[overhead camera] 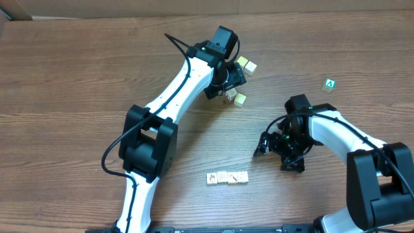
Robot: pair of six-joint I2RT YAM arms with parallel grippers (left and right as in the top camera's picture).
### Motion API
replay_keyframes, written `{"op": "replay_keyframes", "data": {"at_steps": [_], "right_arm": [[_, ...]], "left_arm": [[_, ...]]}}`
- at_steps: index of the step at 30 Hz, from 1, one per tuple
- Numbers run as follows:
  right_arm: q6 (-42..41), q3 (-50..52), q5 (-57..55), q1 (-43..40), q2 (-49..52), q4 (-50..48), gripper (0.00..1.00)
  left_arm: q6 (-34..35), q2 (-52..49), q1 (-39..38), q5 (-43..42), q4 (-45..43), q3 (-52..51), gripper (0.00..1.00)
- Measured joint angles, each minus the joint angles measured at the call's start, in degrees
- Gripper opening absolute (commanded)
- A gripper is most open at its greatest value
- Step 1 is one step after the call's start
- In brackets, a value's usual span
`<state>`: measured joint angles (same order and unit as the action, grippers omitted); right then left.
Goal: Flip 5 blocks
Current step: 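Grasp the pretzel-picture 8 block in the cluster with the left gripper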
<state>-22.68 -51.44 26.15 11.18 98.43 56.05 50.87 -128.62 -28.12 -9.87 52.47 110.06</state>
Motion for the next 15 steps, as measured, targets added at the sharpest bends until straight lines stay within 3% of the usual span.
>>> {"op": "replay_keyframes", "data": {"at_steps": [5, 8, 11, 15], "right_arm": [[0.0, 0.0, 0.0, 0.0, 0.0, 0.0, 1.00], [0.1, 0.0, 0.0, 0.0, 0.0, 0.0, 1.00], [0.5, 0.0, 0.0, 0.0, 0.0, 0.1, 1.00], [0.8, 0.0, 0.0, 0.0, 0.0, 0.2, 1.00]], "left_arm": [[4.6, -2.7, 0.0, -1.4, -1.1, 0.0, 0.64], [6.1, -4.5, 0.0, -2.1, -1.2, 0.0, 0.41], [6.6, -5.7, 0.0, -2.8, -1.5, 0.0, 0.26], [6.9, -5.7, 0.0, -3.1, -1.8, 0.3, 0.19]]}}
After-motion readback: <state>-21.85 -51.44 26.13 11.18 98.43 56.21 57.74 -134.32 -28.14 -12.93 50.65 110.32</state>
